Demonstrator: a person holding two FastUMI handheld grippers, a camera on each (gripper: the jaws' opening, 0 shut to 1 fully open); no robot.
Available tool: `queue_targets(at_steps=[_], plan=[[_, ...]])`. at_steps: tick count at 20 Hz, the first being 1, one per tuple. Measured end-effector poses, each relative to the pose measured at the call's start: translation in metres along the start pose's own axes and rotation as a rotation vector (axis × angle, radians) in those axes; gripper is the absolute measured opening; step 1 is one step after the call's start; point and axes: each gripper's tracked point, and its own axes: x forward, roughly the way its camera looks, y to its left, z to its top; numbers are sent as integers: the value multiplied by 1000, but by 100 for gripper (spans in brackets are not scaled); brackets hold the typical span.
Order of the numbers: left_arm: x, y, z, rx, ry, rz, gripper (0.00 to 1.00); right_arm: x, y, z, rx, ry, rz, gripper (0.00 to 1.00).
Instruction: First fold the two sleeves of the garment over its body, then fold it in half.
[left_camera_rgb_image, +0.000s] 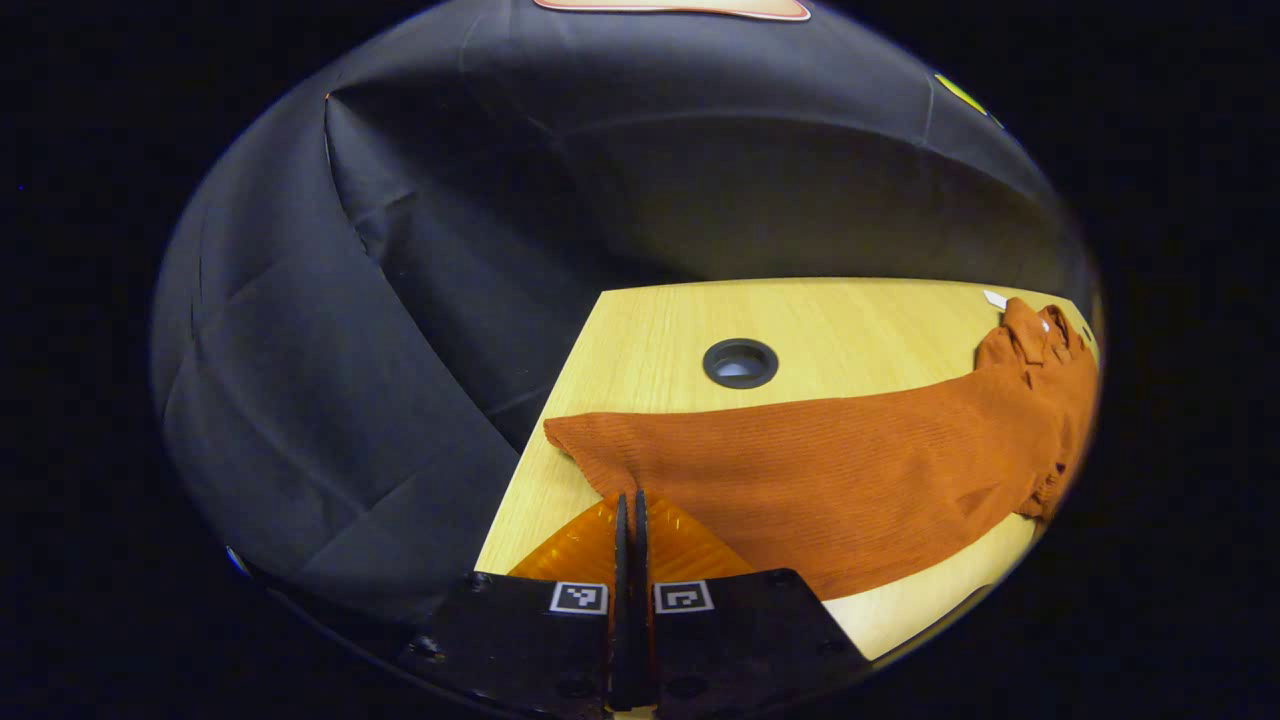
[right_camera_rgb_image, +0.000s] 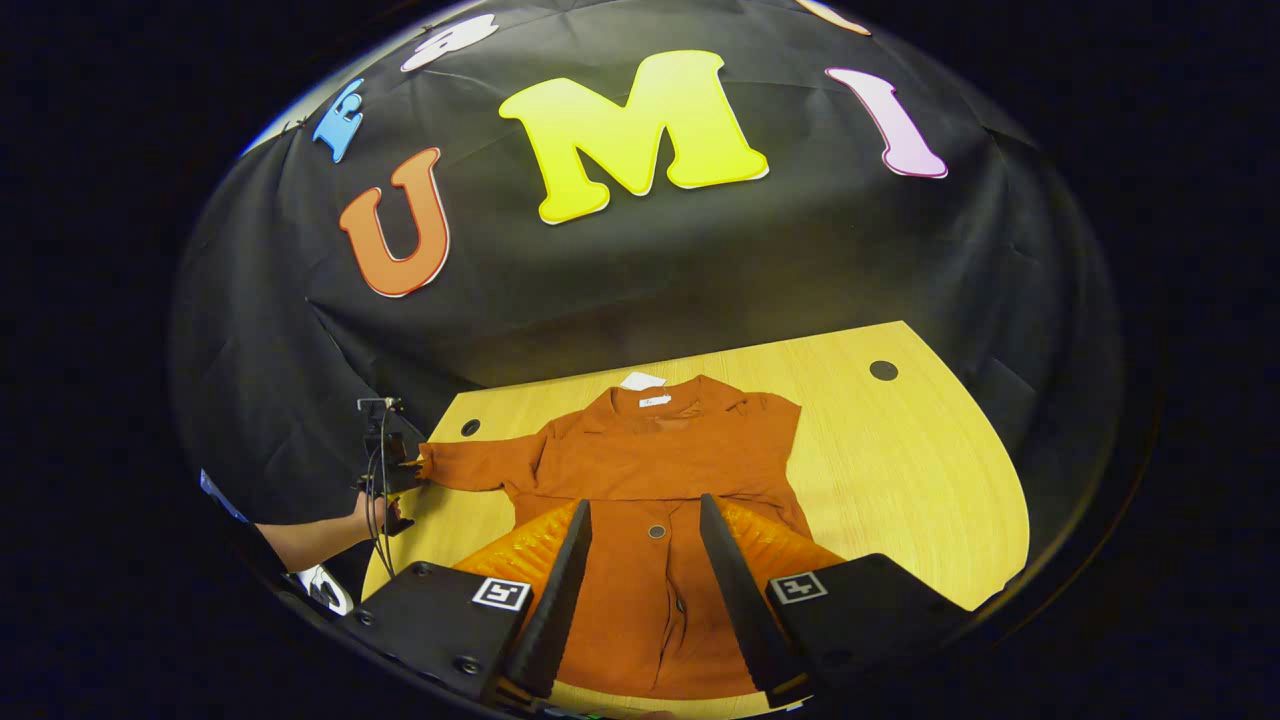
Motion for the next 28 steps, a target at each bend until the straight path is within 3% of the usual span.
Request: queue_targets(at_steps=[5,12,17,21,25,28], plan=[[-46,-4,78,-156,-138,-119,3,-13,1,-4,12,-15,43,72],[-150,-80,170,-153,-215,-244,3,-39,-8,-4,9,-77,133,72],[-211,-189,226,-156,-253,-349,2,-78,-54,6,28,-150,127,72],[-248,-297,252,-40,-289,-468,2,-107,-113,6,-30,-207,42,71],[-262,-413,225,-4,-219,-577,3,-124,-160,2,-20,-228,-9,72],[-244,-482,194,16,-150,-585,3,-136,-197,3,13,-236,-56,72]])
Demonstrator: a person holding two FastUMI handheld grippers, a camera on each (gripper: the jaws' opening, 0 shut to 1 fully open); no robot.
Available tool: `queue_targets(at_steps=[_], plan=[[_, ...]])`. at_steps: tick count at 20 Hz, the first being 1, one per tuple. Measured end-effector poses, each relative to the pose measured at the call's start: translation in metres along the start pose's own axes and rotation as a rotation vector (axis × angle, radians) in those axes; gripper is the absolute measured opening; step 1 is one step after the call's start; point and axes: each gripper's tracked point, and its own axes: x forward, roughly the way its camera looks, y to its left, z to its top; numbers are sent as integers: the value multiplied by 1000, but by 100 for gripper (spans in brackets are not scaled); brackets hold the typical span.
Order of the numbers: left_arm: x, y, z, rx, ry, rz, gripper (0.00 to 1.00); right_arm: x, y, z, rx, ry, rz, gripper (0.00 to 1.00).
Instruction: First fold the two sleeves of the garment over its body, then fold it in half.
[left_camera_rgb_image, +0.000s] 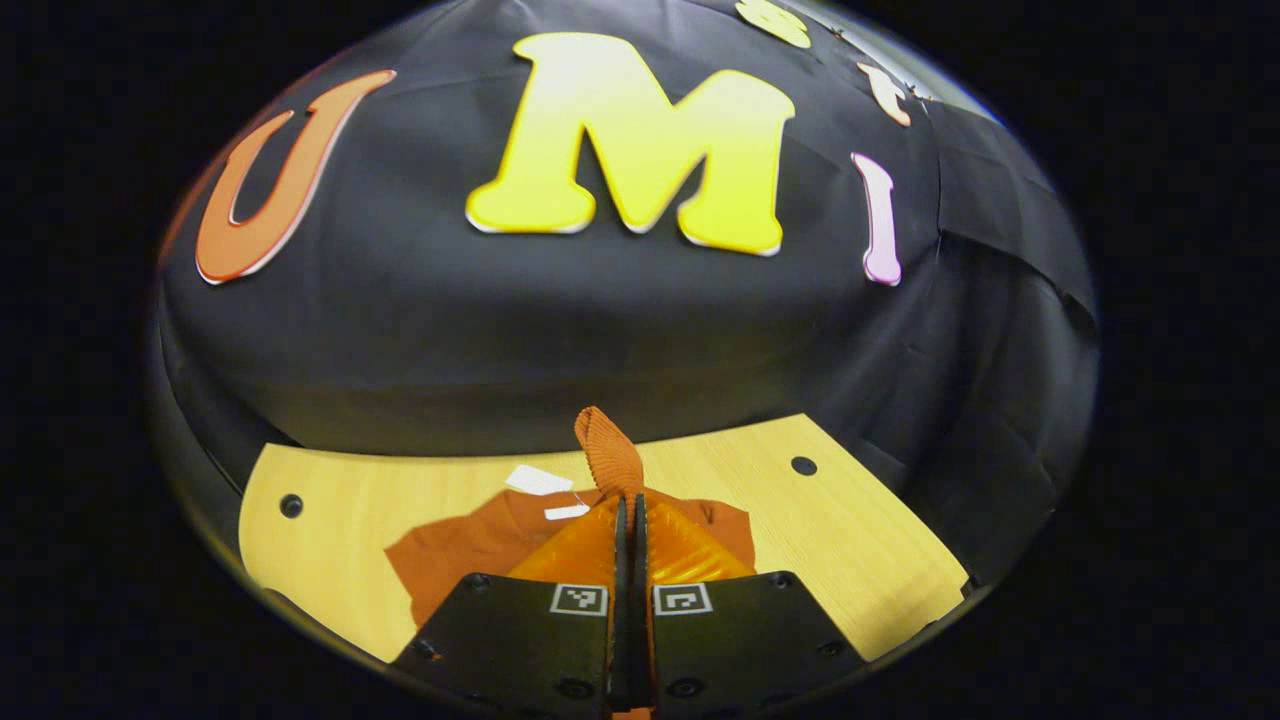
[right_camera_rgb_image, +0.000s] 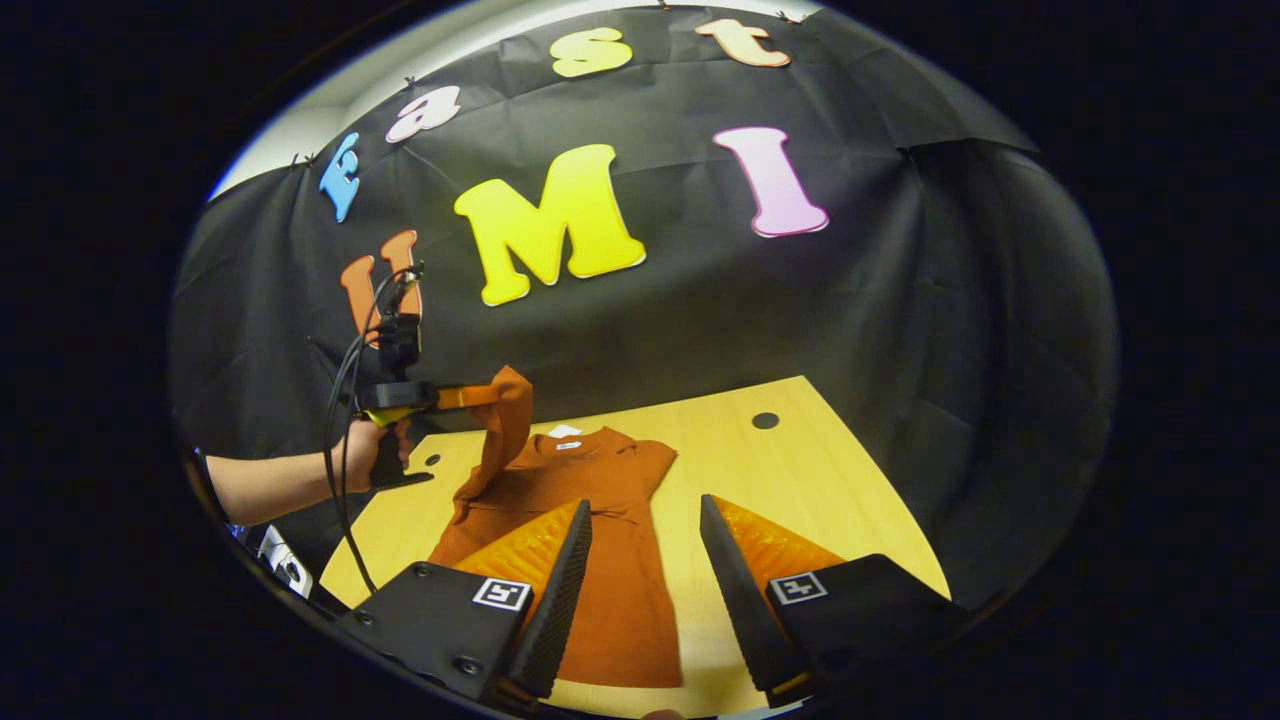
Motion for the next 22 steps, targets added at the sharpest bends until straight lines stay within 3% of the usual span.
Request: queue_targets(at_steps=[3,7,10,11,12,13,15,16,17,19,20,21,22], plan=[[51,-30,-38,26,72,17,2,-8,-40,-4,12,17,-59,72],[108,-38,-84,92,186,83,3,-13,-81,-6,38,35,-122,72],[138,-40,-104,122,242,139,3,-18,-107,-26,67,61,-139,72],[150,-45,-133,129,244,148,3,-15,-111,-29,80,68,-142,72],[147,-52,-116,134,240,153,3,-14,-115,-29,85,70,-145,65],[152,-62,-117,130,239,136,4,-14,-118,-31,82,71,-148,71],[158,-80,-125,124,248,109,10,-11,-122,-30,72,69,-146,74],[158,-85,-128,122,251,96,18,-9,-124,-29,72,65,-142,68],[154,-90,-128,118,248,88,34,-7,-125,-28,72,61,-135,74],[142,-96,-124,99,227,89,71,2,-122,-29,68,55,-124,68],[133,-99,-120,84,216,85,90,8,-117,-30,68,52,-117,74],[124,-102,-115,68,200,76,100,12,-113,-28,73,48,-110,74],[112,-103,-107,53,180,69,96,15,-105,-24,77,36,-98,72]])
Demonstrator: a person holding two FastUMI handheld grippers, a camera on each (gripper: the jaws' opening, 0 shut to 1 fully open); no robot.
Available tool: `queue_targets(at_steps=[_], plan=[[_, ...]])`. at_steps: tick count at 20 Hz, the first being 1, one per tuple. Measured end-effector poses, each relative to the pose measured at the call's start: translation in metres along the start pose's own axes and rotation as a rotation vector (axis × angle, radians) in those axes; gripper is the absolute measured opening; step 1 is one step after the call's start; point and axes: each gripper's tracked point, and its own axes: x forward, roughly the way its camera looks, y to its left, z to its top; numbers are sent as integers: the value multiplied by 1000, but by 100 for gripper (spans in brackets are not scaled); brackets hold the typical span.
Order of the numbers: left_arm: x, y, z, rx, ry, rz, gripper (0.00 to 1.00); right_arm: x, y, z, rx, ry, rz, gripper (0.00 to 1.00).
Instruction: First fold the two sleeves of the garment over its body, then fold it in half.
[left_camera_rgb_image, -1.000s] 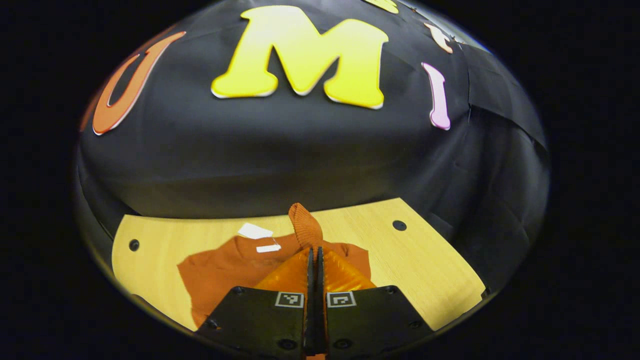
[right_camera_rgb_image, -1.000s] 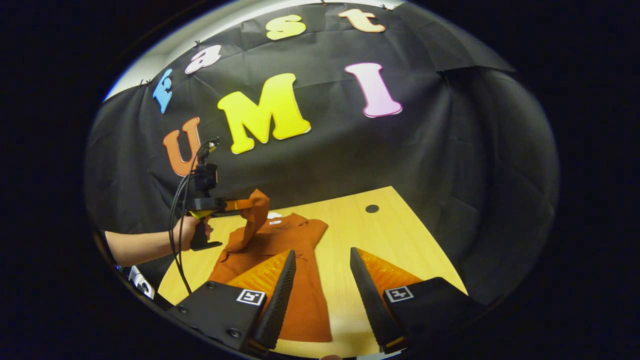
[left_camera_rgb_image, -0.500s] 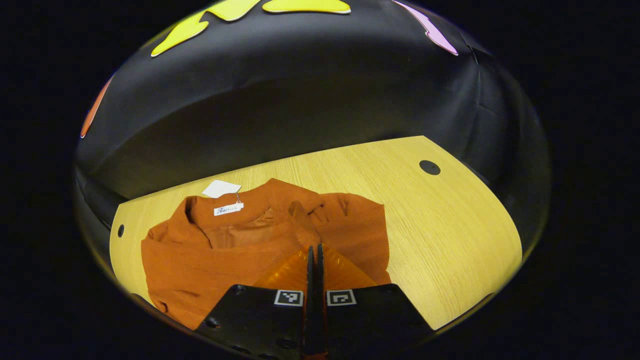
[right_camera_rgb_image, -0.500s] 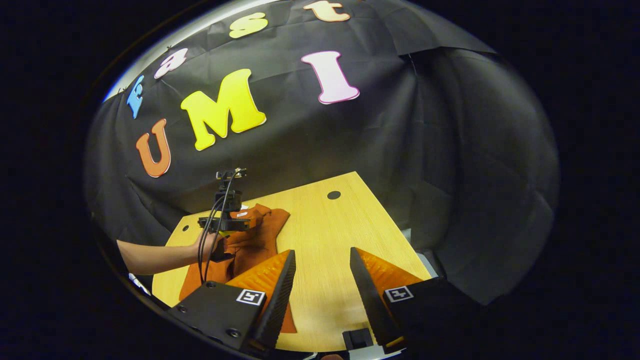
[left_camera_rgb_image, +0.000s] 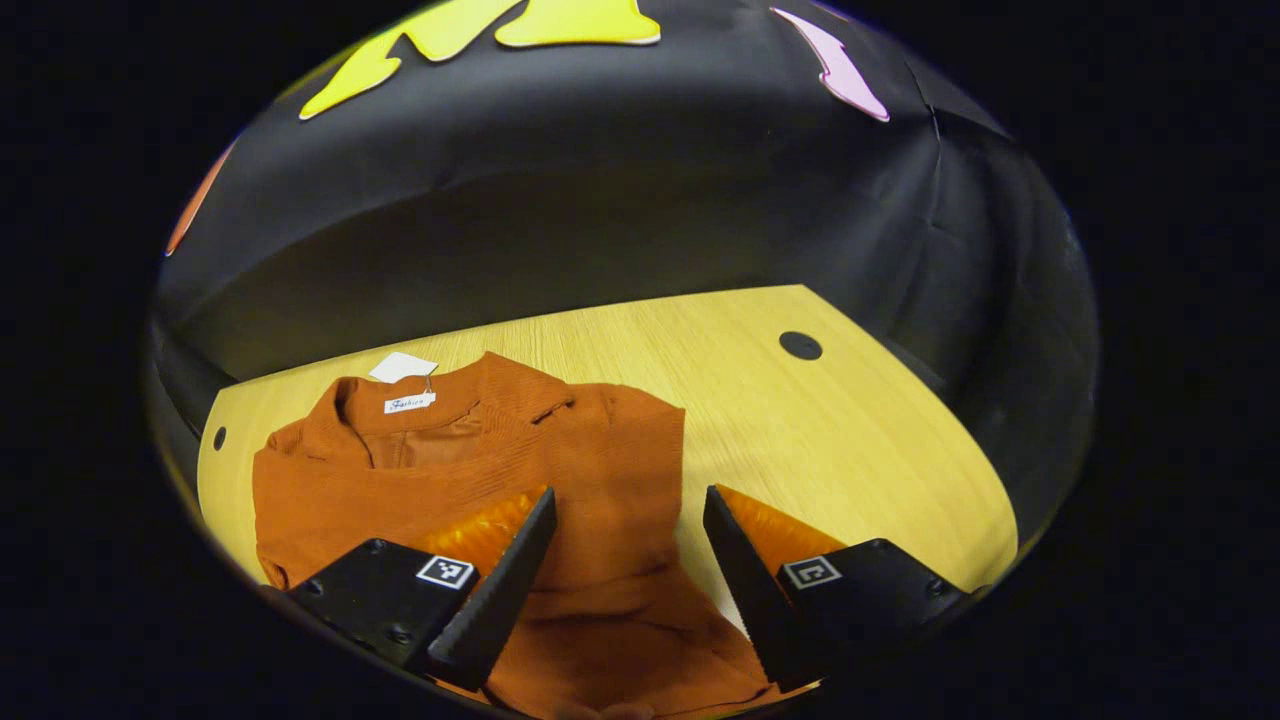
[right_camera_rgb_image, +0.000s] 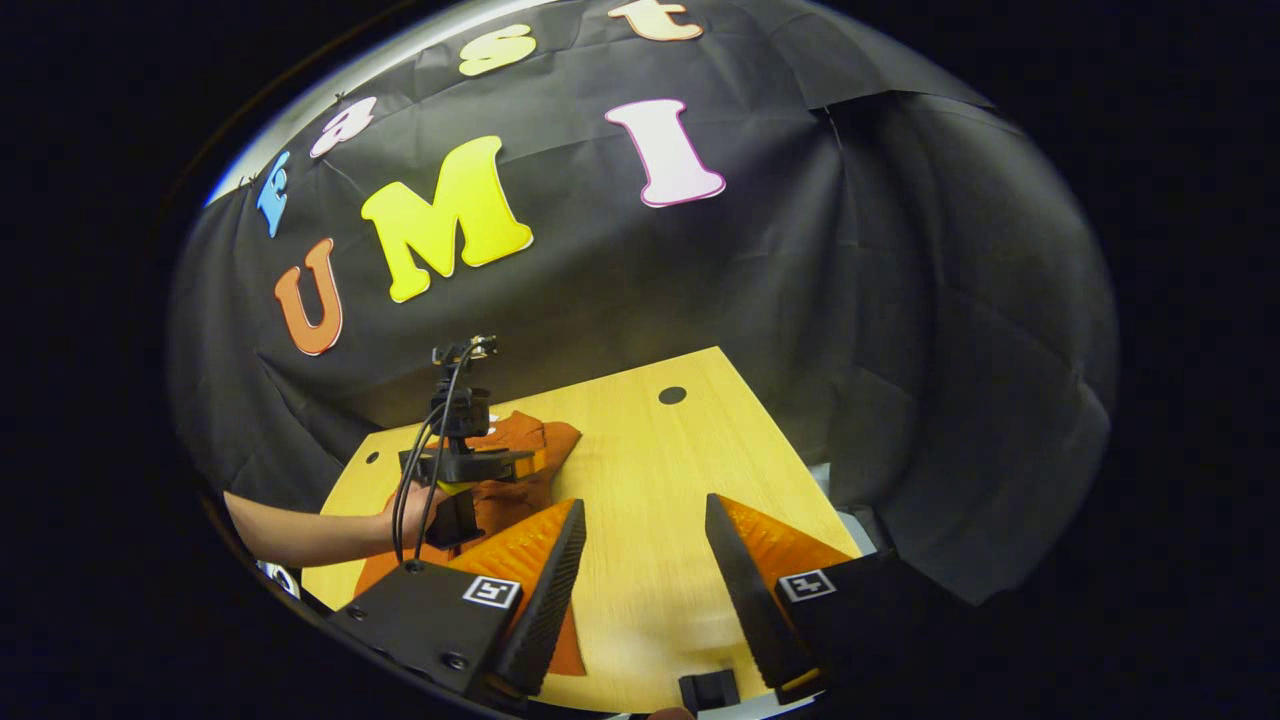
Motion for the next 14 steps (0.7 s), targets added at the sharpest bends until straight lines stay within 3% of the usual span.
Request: queue_targets(at_steps=[5,7,8,9,10,11,14], plan=[[-111,25,45,-68,-200,14,98,3,46,3,-51,-47,33,93],[-161,51,49,-80,-245,40,97,2,71,1,-70,-57,54,88],[-184,67,53,-86,-282,58,98,2,84,0,-80,-64,65,94],[-206,83,56,-93,-316,80,98,1,99,-3,-86,-68,82,88],[-225,96,55,-102,-345,95,97,0,115,-5,-90,-69,102,88],[-244,107,49,-115,-348,103,97,0,130,-11,-92,-65,125,94],[-290,144,20,-184,-359,120,99,-3,153,-27,-102,-59,150,96]])
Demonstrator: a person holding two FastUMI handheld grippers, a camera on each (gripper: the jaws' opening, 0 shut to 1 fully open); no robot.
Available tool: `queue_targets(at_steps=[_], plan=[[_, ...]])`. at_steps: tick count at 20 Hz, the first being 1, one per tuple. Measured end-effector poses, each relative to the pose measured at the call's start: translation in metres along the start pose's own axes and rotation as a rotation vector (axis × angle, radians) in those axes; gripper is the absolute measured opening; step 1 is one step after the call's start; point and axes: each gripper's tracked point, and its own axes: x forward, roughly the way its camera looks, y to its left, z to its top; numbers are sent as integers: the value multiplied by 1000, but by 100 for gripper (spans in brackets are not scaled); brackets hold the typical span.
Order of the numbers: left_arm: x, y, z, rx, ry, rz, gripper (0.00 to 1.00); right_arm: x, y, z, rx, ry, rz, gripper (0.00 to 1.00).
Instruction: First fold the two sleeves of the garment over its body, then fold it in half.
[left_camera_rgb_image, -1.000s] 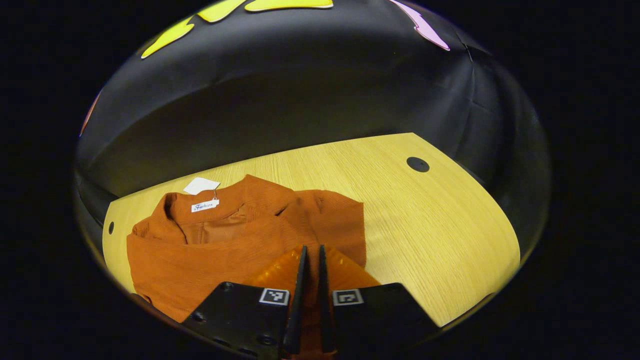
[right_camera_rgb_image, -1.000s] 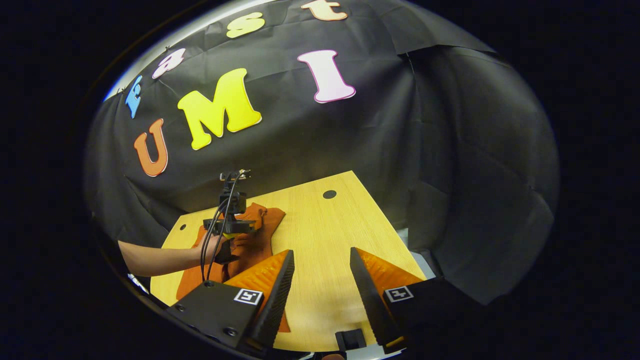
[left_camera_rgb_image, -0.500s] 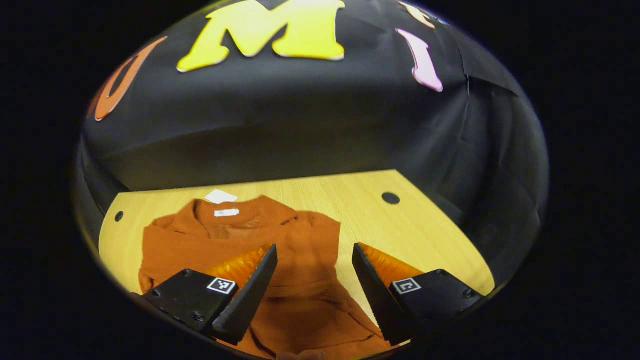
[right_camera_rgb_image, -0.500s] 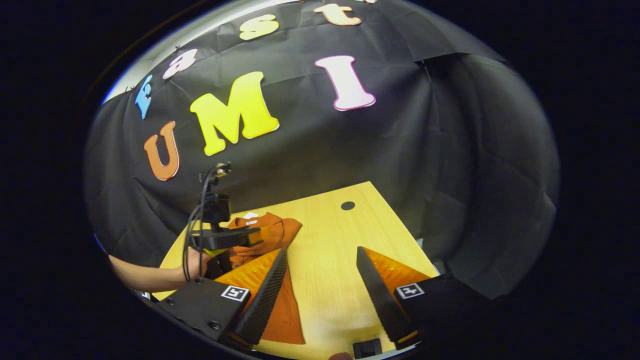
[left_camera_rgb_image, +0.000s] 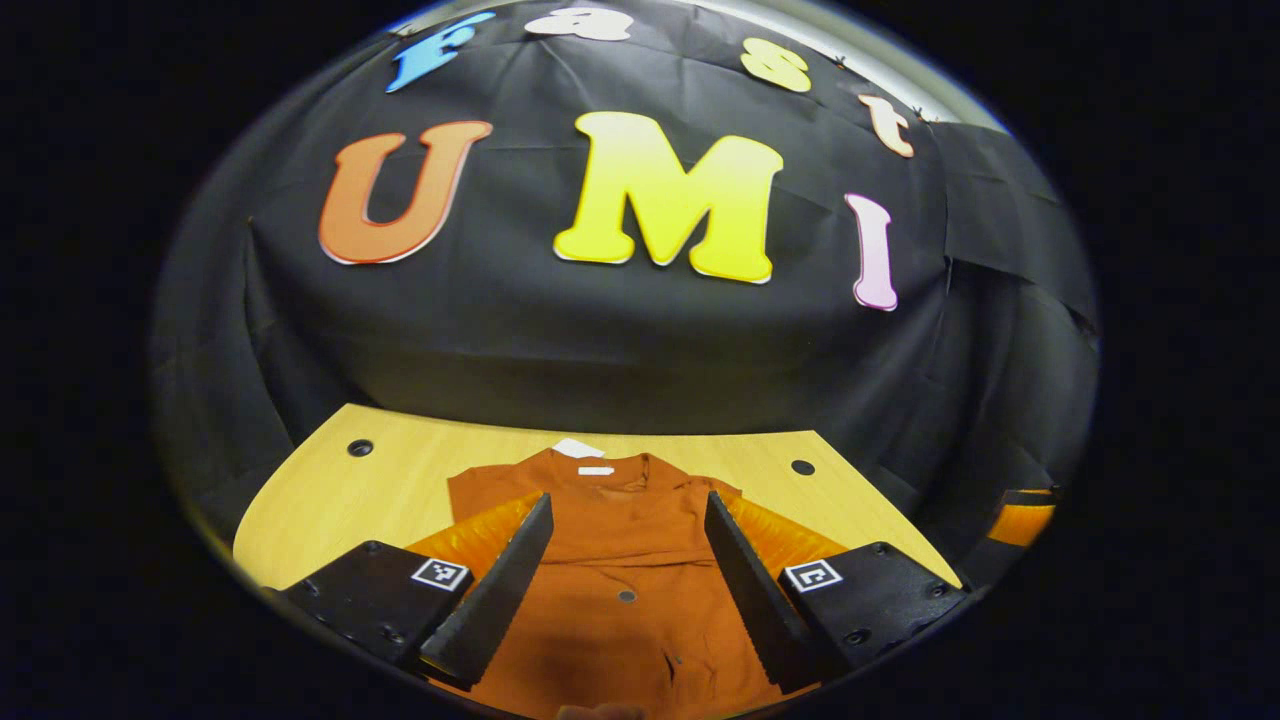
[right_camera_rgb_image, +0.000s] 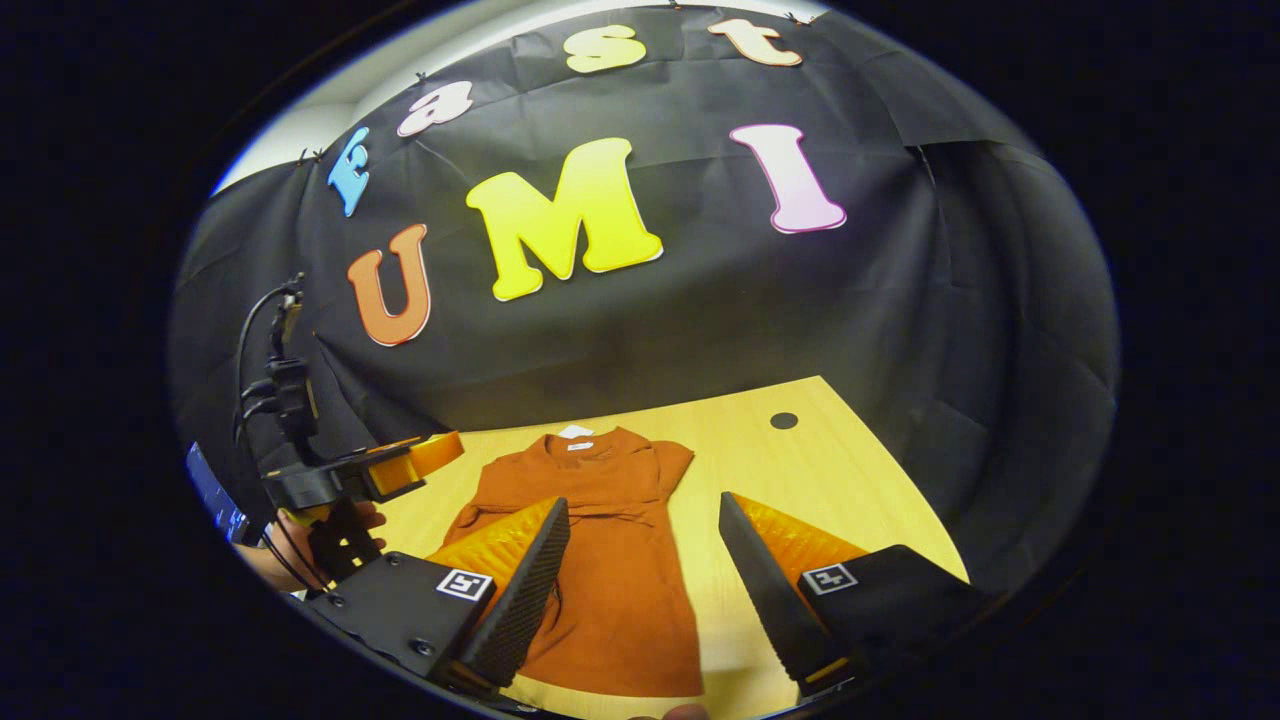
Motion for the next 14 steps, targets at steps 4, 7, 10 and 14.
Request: queue_targets(at_steps=[4,7,10,14], plan=[[-50,53,-17,15,-15,45,99,-8,13,-24,-32,29,-14,92],[-79,80,-28,13,-23,64,98,-17,19,-32,-67,17,-18,97],[-98,103,-54,-12,21,56,98,-21,19,-54,-72,43,-5,96],[-120,137,-140,-78,234,-9,99,-26,-6,-108,-85,138,-44,97]])
